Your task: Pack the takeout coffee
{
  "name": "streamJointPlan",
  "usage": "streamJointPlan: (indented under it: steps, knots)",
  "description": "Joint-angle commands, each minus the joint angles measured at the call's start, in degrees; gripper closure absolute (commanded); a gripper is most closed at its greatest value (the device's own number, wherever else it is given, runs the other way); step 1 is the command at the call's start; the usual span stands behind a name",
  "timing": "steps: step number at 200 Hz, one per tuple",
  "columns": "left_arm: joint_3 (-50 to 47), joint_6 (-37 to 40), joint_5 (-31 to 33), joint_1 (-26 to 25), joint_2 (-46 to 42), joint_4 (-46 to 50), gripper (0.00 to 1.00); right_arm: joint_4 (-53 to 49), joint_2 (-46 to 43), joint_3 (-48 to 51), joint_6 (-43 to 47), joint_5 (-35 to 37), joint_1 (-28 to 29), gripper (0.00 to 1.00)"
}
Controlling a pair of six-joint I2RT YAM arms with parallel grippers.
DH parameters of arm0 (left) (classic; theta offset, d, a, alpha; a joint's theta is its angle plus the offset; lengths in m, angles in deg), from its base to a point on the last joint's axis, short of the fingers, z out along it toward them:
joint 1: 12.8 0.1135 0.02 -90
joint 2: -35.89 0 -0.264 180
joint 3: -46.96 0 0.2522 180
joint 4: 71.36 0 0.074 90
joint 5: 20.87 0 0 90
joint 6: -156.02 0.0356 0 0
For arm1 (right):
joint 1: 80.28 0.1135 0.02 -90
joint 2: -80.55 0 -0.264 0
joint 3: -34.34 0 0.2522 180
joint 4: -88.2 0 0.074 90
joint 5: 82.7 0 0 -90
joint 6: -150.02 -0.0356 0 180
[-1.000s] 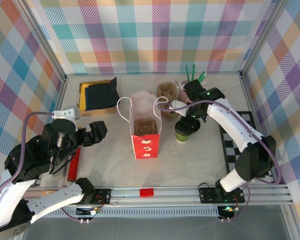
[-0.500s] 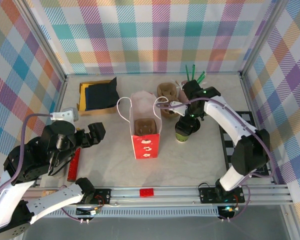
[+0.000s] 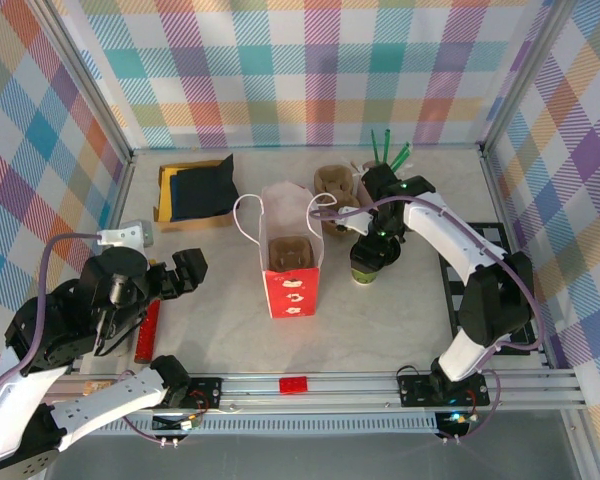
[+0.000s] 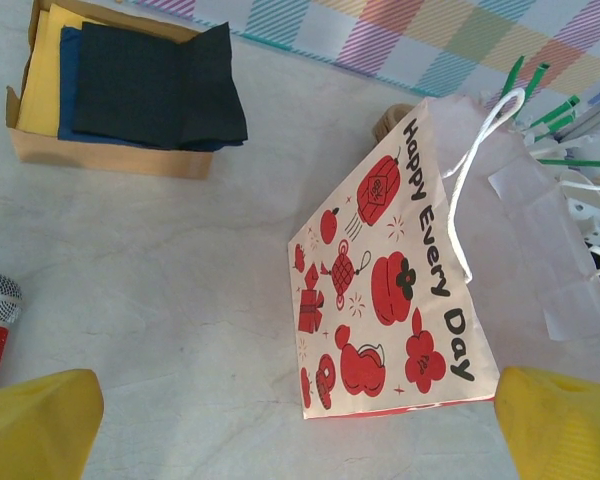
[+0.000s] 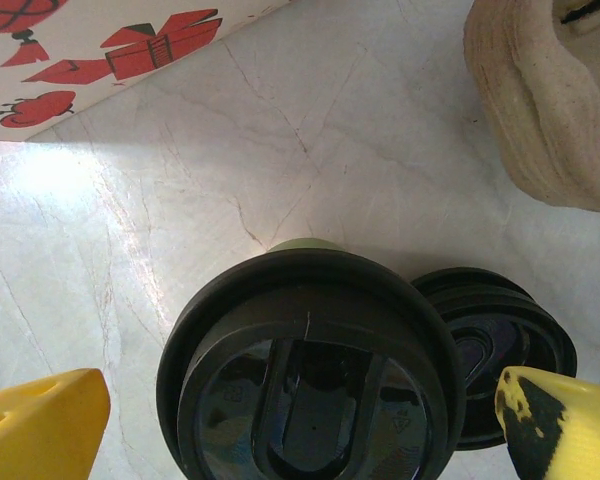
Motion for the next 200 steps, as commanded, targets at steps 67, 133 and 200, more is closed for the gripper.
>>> streamJointPlan:
  steps: [67,133,200]
  knots:
    - [-0.3,-0.56,1.86,-0.4,-1.16,1.63,0.0,0.31,2.37,0.59,1.33,0.39,-0.3,0.01]
    - [-0.49,-0.54,1.85,-0.37,-1.25,1.38,0.0,1.65,2.69,1.69,1.42,2.08,-0.29,0.01]
    - [-0.44,-0.64,2.0,-0.42,-1.41,1.28,0.0,2.06,3.74,1.57,0.98,2.1,-0.21,0.01]
